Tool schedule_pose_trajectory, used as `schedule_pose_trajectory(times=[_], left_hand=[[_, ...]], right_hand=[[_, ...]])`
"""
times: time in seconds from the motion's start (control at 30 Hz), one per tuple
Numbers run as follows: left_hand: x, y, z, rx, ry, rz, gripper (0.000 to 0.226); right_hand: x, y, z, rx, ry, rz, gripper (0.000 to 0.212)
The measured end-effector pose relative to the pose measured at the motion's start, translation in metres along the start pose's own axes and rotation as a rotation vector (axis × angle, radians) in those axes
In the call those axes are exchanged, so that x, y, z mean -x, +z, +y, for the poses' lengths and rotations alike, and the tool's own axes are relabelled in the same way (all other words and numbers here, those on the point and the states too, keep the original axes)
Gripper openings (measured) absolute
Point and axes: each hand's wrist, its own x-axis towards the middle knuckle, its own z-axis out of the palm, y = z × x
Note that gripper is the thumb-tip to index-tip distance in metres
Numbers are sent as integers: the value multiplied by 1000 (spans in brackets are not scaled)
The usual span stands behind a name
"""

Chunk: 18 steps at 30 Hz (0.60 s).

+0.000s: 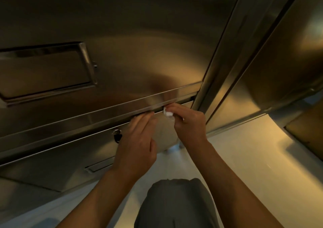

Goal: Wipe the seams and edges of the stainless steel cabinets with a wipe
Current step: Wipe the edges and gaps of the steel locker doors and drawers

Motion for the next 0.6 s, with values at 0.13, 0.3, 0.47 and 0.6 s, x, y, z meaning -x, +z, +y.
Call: schedule_pose_trajectory(times=[0.13, 0.3, 0.47, 0.6], left_hand=[[-11, 10, 15, -14, -42, 10, 57], [-13, 15, 20, 22, -92, 125, 48], [-16, 17, 25, 45, -87, 197, 40], [-16, 19, 16, 55, -86, 234, 39]], right_hand=[[-4, -20, 26, 27, 51, -12, 21], [-14, -38, 42, 0, 84, -69, 23], [-11, -38, 50, -29, 87, -65, 21], [-6, -34, 40, 21, 93, -42, 22]])
